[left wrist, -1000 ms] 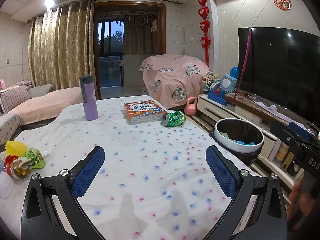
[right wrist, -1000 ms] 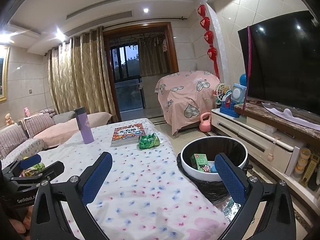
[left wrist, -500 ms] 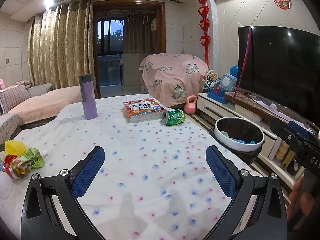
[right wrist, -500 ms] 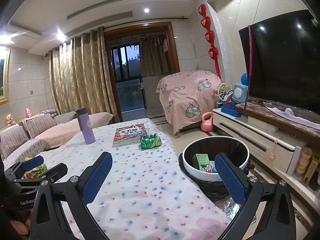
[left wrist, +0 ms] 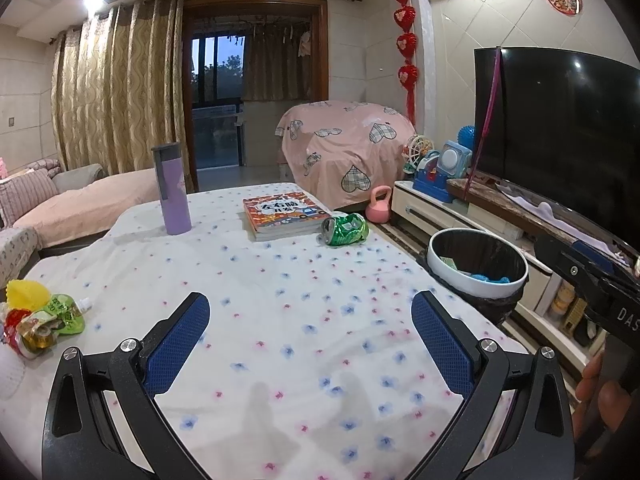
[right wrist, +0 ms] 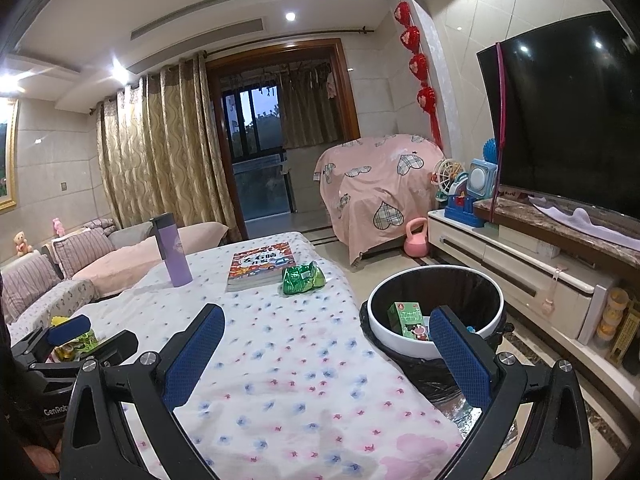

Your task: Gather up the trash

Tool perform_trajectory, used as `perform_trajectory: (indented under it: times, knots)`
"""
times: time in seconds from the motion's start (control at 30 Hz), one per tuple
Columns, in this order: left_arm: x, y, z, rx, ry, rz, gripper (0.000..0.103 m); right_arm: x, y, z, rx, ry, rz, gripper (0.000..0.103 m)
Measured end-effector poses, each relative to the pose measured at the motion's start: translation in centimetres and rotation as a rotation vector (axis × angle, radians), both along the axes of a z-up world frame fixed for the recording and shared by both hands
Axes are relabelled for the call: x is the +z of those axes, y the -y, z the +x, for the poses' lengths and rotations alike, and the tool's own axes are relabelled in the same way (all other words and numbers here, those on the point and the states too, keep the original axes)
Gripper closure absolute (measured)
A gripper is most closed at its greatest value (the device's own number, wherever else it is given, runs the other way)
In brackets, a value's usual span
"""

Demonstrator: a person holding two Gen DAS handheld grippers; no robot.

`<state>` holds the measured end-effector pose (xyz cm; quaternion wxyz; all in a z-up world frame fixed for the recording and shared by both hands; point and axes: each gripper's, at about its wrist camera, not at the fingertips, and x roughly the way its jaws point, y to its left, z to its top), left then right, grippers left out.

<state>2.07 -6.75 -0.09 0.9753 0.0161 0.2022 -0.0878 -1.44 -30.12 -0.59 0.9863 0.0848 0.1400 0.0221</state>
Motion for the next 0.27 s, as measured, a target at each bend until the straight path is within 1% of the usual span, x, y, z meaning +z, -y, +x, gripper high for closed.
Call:
perform_trajectory:
  times: [0.27]
  knots:
    - [-0.22, -0.17, 0.51, -0.003, -0.016, -0.005, 0.000, -0.38, 0.38, 0.72, 0.000, -0.020, 0.009, 0.000]
